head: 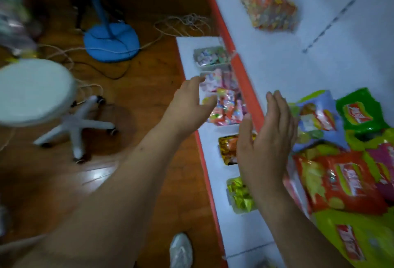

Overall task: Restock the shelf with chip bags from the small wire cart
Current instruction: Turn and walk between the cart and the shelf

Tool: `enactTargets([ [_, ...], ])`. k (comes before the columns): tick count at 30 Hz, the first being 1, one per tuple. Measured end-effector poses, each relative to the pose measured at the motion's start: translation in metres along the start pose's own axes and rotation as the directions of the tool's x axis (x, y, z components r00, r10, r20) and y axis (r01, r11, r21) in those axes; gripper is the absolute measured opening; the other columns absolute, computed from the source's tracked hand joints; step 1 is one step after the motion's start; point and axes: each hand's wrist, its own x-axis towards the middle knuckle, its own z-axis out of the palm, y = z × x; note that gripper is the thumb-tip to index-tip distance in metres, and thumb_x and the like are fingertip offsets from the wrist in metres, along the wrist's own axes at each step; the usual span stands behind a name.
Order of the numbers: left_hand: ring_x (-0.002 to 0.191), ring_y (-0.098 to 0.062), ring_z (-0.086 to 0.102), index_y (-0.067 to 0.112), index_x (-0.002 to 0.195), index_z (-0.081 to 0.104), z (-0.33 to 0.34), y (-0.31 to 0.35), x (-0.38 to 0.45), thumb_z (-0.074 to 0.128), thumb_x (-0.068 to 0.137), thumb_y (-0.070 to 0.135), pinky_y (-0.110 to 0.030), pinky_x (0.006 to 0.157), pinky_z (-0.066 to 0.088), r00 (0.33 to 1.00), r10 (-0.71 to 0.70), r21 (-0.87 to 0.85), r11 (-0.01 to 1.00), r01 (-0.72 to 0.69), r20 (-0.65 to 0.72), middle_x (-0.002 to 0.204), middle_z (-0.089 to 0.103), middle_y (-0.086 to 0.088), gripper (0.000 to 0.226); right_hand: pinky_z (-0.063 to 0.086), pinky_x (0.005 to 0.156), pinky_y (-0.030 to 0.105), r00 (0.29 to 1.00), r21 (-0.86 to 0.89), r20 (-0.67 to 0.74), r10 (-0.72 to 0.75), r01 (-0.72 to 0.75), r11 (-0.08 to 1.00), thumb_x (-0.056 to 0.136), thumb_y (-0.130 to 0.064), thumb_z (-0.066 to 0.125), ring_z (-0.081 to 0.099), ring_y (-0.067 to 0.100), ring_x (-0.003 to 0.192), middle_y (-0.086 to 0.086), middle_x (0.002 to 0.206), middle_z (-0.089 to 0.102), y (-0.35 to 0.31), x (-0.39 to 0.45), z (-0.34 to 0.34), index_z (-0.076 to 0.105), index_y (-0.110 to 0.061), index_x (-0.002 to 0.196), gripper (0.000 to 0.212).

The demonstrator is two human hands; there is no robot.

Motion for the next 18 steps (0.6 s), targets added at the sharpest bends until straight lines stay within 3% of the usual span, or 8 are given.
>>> enactTargets([
  [3,0.137,-0.019,0.04,0.026,0.147,0.035,-0.071,-0.067,-0.061,0.053,0.095,0.046,-0.041,0.11,0.04,0.944,-0.239,-0.033,0.971,0.237,-0.226,0.151,0.039,0.001,0.059,0.019,0.12,0.047,0.977,0.119,0.166,-0.136,0.117,0.986,0.095,-0.036,0.041,0.03,0.024,0.144,0.008,0.153,0.037,-0.081,-0.035,0.026,0.036,-0.011,0.147,0.057],
  [7,0.133,-0.017,0.045,0.028,0.143,0.043,-0.169,-0.154,-0.175,0.053,0.094,0.042,-0.037,0.108,0.04,0.767,-0.473,-0.218,0.881,0.42,-0.433,0.144,0.046,0.003,0.052,0.025,0.118,0.049,0.841,0.302,0.384,-0.382,0.276,0.912,0.097,-0.047,0.03,0.027,0.019,0.146,0.002,0.157,0.032,-0.196,-0.112,0.039,0.03,-0.018,0.149,0.06],
  [12,0.132,-0.019,0.047,0.03,0.143,0.042,-0.26,-0.244,-0.35,0.051,0.092,0.045,-0.039,0.107,0.042,0.416,-0.702,-0.479,0.705,0.523,-0.579,0.147,0.044,0.004,0.054,0.027,0.119,0.044,0.473,0.478,0.606,-0.64,0.427,0.768,0.09,-0.064,0.018,0.022,0.013,0.147,-0.006,0.16,0.025,-0.32,-0.25,0.049,0.02,-0.028,0.152,0.072],
  [18,0.121,-0.021,0.051,0.022,0.136,0.048,-0.32,-0.33,-0.594,0.053,0.091,0.043,-0.042,0.103,0.045,-0.065,-0.817,-0.731,0.474,0.491,-0.573,0.134,0.053,0.0,0.05,0.023,0.119,0.032,0.041,0.649,0.644,-0.764,0.501,0.573,0.095,-0.058,0.026,0.023,0.011,0.146,-0.005,0.158,0.028,-0.447,-0.452,0.035,0.022,-0.025,0.153,0.067],
])
